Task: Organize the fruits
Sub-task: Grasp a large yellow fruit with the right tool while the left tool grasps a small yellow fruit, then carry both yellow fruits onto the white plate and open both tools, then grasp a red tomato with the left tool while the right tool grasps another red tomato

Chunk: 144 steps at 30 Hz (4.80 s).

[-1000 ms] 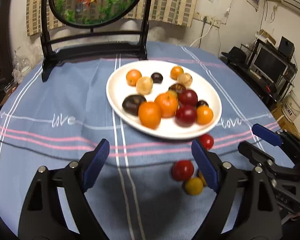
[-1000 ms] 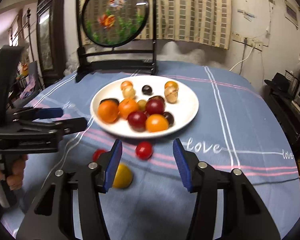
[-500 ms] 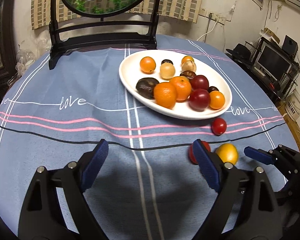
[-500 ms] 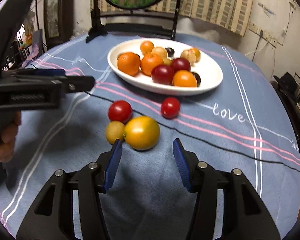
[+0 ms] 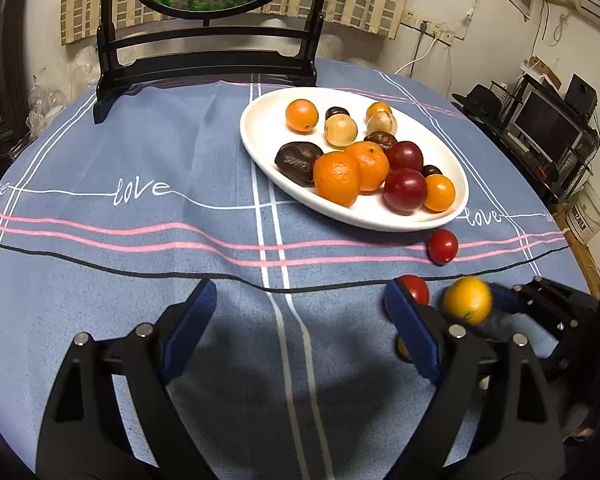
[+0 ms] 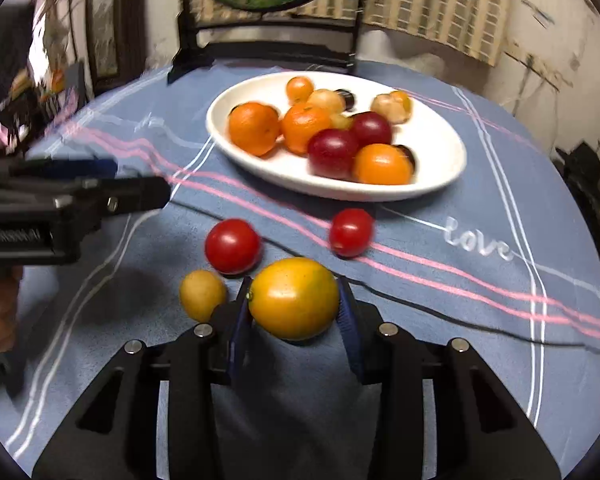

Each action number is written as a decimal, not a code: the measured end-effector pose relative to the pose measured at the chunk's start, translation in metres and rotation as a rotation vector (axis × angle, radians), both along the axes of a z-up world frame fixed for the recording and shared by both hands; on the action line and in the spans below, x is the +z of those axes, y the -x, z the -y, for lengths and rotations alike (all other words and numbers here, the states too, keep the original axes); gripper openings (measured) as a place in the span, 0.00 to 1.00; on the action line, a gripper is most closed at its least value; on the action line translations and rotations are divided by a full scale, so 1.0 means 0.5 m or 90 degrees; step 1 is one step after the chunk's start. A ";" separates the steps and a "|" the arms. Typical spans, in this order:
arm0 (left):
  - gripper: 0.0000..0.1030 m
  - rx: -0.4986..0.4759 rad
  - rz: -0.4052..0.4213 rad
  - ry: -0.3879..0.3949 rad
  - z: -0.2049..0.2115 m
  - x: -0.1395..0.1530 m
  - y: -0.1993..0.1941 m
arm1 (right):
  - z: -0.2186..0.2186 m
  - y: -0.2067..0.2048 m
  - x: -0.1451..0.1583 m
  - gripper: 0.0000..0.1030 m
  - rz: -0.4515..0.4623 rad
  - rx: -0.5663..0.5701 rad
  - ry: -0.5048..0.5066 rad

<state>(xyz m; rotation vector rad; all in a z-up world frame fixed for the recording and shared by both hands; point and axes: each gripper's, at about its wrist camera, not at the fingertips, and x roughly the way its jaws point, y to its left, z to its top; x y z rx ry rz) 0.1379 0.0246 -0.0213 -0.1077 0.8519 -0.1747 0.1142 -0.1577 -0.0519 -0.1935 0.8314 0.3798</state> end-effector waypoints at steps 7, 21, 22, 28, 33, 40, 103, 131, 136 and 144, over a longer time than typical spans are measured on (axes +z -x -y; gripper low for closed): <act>0.85 -0.054 0.014 -0.020 0.055 0.001 0.026 | 0.087 -0.001 0.022 0.39 0.012 -0.086 -0.037; 0.53 -0.132 -0.007 -0.101 0.152 -0.066 0.041 | 0.091 0.000 0.026 0.39 0.016 -0.069 -0.039; 0.46 -0.133 -0.005 -0.108 0.156 -0.066 0.042 | 0.090 0.002 0.027 0.39 0.018 -0.068 -0.039; 0.27 -0.157 0.004 -0.112 0.170 -0.069 0.046 | 0.089 0.005 0.033 0.39 0.026 -0.067 -0.039; 0.27 -0.138 0.016 -0.106 0.153 -0.051 0.042 | 0.088 0.007 0.036 0.39 0.034 -0.068 -0.039; 0.27 -0.102 0.073 -0.079 0.101 0.056 0.035 | 0.103 0.005 0.089 0.39 0.062 -0.090 -0.095; 0.38 -0.083 -0.030 -0.077 0.144 -0.043 -0.022 | 0.141 -0.025 0.055 0.53 0.033 -0.104 -0.115; 0.30 -0.054 -0.019 -0.051 0.089 -0.017 -0.016 | 0.008 -0.118 -0.018 0.27 -0.040 -0.071 -0.007; 0.30 -0.059 -0.012 -0.056 0.096 -0.013 -0.010 | 0.032 -0.102 -0.008 0.26 -0.039 -0.078 -0.024; 0.30 -0.060 -0.007 -0.056 0.100 -0.009 -0.005 | 0.070 -0.052 0.036 0.26 -0.009 -0.073 -0.059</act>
